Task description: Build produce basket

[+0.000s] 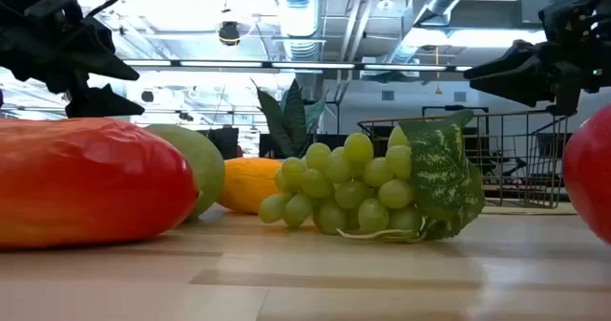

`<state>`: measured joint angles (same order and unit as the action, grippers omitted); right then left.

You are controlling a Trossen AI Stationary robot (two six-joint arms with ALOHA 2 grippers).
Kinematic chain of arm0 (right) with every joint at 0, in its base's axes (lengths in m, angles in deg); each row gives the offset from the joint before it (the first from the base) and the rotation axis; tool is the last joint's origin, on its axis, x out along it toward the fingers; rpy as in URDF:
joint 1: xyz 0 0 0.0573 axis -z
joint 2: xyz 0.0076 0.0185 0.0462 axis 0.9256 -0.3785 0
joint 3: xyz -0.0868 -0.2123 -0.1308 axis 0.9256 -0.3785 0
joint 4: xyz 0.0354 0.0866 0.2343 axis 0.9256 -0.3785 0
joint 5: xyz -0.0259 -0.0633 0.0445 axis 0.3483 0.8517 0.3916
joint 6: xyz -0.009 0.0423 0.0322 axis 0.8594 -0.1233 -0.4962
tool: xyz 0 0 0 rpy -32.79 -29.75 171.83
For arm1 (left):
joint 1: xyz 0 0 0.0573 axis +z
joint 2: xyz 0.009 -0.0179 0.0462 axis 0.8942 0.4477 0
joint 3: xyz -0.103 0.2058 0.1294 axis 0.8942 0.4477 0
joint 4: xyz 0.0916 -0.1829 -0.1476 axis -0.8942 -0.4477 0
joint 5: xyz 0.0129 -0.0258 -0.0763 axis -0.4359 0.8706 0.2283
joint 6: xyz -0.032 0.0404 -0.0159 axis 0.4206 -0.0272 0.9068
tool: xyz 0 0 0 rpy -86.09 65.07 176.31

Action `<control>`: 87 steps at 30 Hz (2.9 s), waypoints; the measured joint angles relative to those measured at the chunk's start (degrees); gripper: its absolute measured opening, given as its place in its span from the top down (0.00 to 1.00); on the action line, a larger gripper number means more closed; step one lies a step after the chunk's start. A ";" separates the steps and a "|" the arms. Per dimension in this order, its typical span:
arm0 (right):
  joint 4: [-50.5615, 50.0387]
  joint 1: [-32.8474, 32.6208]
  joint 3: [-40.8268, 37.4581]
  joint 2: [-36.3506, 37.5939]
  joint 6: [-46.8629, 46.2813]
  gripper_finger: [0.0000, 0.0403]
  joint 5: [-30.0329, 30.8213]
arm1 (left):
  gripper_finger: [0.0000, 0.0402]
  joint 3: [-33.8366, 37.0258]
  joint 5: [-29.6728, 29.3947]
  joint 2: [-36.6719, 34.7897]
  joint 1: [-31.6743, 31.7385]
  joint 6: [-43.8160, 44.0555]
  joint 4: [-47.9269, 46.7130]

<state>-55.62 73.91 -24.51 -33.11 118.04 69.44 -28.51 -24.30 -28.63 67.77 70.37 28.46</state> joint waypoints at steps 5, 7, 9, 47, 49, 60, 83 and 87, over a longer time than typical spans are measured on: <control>-0.01 -0.02 -0.02 0.02 0.00 0.40 0.00 | 0.31 0.00 0.00 0.02 0.02 0.00 0.00; 0.00 -0.02 -0.01 0.01 0.00 0.40 0.00 | 0.31 0.00 0.00 0.02 0.00 0.00 0.00; -0.01 -0.02 -0.01 0.00 0.00 0.40 0.00 | 0.31 0.00 0.00 0.02 0.00 0.00 0.00; 0.00 -0.02 -0.02 0.02 0.00 0.40 0.00 | 0.31 0.00 -0.02 0.02 0.00 -0.27 0.00; -0.01 -0.02 -0.01 0.01 0.00 0.40 -0.01 | 0.31 0.00 -0.06 0.01 0.01 0.19 0.06; -0.01 0.00 -0.02 0.02 0.03 0.40 -0.02 | 0.31 0.00 -17.54 0.00 0.02 7.94 0.87; 6.56 0.22 0.02 0.02 -44.94 0.40 0.04 | 0.31 -0.09 -24.19 0.02 0.02 16.87 0.59; 7.11 0.22 0.42 0.09 -63.28 0.40 0.04 | 0.31 -0.07 -24.53 0.02 0.02 17.07 0.63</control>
<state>-48.51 74.13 -24.09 -33.02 54.76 69.49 -28.57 -48.84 -28.62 67.78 87.43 29.10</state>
